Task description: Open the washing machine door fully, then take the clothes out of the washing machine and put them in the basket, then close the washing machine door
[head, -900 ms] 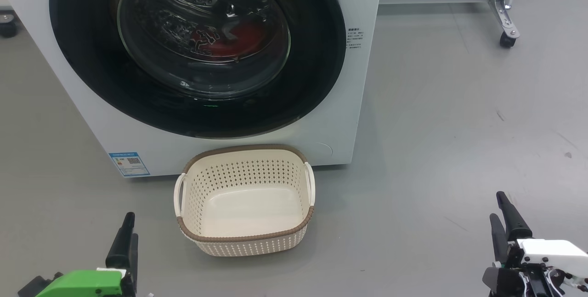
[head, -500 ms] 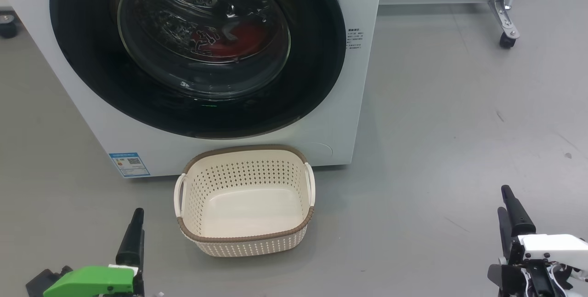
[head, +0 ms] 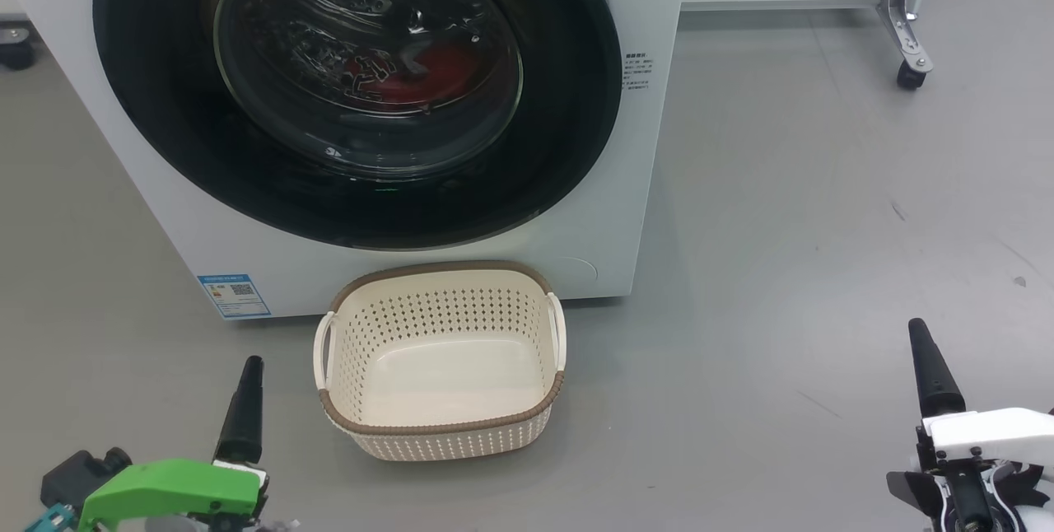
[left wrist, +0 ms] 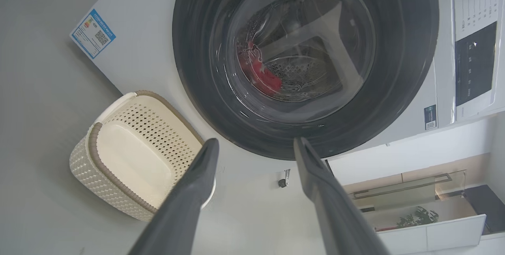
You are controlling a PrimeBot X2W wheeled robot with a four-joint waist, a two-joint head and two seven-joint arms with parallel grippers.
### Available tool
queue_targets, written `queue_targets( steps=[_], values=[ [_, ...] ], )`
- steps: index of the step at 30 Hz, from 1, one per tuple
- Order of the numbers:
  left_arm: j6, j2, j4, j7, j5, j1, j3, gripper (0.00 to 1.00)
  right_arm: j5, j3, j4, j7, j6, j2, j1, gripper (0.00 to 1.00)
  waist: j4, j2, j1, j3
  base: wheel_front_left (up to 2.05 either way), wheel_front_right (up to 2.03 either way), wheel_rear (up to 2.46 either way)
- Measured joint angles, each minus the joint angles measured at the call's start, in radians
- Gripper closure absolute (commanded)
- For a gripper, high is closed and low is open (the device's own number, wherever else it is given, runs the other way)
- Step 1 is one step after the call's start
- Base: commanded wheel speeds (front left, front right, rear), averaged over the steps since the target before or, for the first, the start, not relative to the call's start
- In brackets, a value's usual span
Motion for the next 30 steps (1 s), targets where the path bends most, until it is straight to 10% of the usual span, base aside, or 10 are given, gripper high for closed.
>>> queue_targets(
  steps=[30],
  values=[
    [0.142,0.052,-0.069,-0.098,0.642,-0.030,-0.140,0.00,-0.546,0.150,-0.058,-0.132,-0.094,-0.127,0.004,0.00,0.003,0.0000,0.0000,-0.001,0.00,0.00,0.00]
  ],
)
